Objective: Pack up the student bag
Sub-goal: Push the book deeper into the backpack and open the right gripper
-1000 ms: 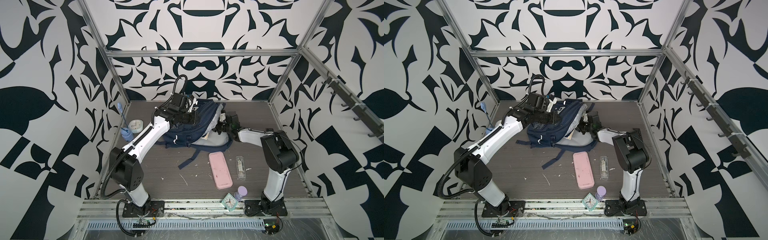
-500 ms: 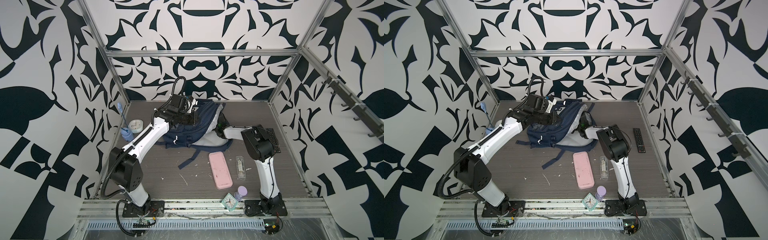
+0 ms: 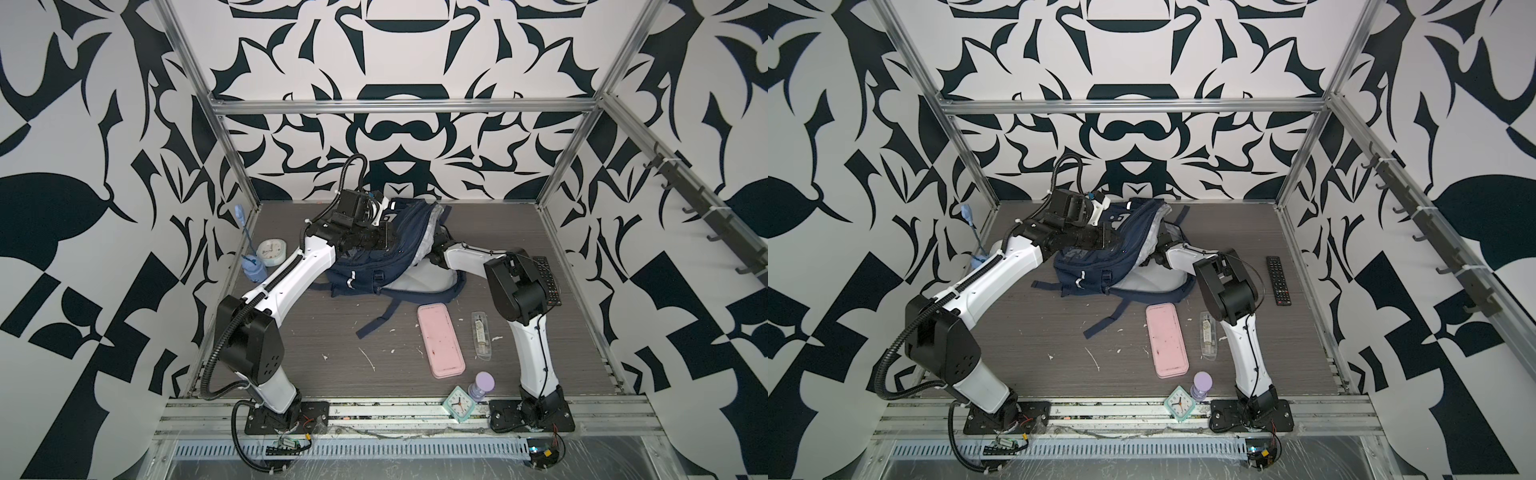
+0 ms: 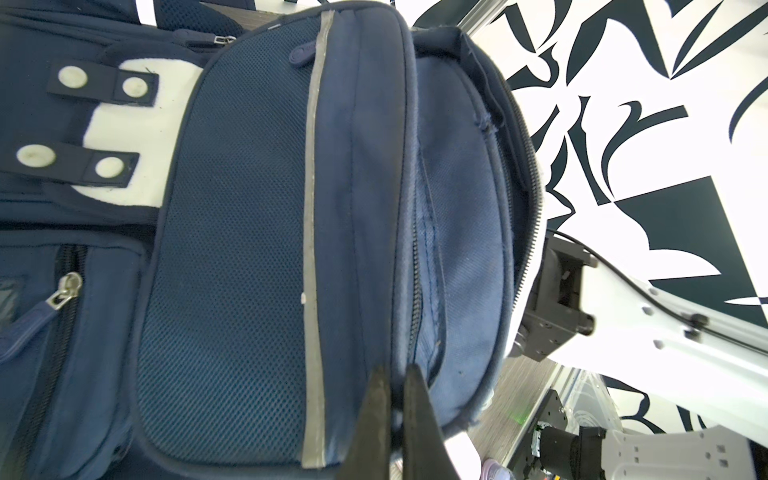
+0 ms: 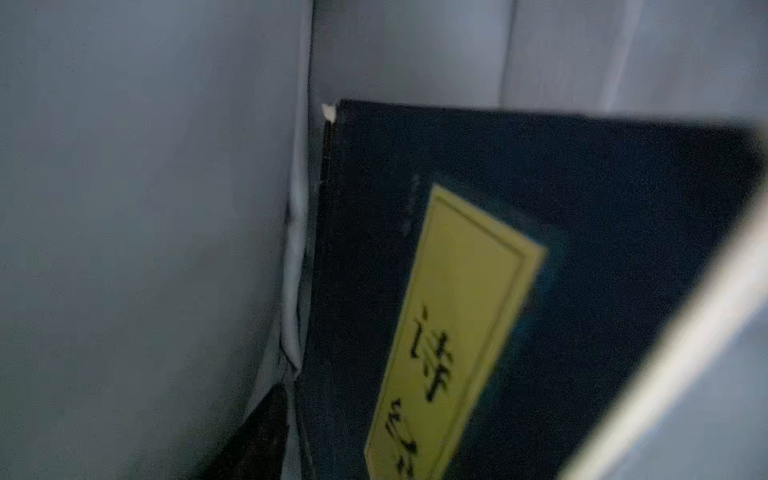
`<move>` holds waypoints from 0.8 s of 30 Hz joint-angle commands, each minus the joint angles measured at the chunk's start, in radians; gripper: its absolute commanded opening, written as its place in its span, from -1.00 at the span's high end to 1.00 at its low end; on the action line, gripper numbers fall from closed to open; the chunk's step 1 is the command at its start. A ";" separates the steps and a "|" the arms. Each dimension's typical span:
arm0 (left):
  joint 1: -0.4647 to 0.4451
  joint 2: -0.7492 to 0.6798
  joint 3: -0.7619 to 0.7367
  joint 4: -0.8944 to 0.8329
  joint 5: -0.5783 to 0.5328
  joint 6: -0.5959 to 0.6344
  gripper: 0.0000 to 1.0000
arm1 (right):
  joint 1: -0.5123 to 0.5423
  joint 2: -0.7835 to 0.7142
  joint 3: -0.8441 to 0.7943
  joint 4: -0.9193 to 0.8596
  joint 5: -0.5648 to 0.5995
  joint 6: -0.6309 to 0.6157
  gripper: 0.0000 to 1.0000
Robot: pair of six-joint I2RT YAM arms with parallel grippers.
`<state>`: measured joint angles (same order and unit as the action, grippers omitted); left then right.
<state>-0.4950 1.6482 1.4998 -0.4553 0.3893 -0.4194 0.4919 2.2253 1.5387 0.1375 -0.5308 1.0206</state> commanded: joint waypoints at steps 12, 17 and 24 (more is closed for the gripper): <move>0.022 -0.053 -0.027 0.044 0.034 -0.013 1.00 | -0.017 -0.254 -0.008 -0.430 0.177 -0.297 -0.67; 0.022 -0.046 -0.032 0.046 0.032 -0.015 1.00 | -0.044 -0.361 -0.135 -0.446 0.189 -0.337 -0.69; 0.021 -0.021 -0.051 0.059 0.032 -0.027 1.00 | -0.061 -0.542 -0.345 -0.452 0.208 -0.398 -0.60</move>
<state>-0.4828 1.6264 1.4544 -0.4316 0.4183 -0.4294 0.4252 1.7454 1.2434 -0.3035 -0.3443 0.6762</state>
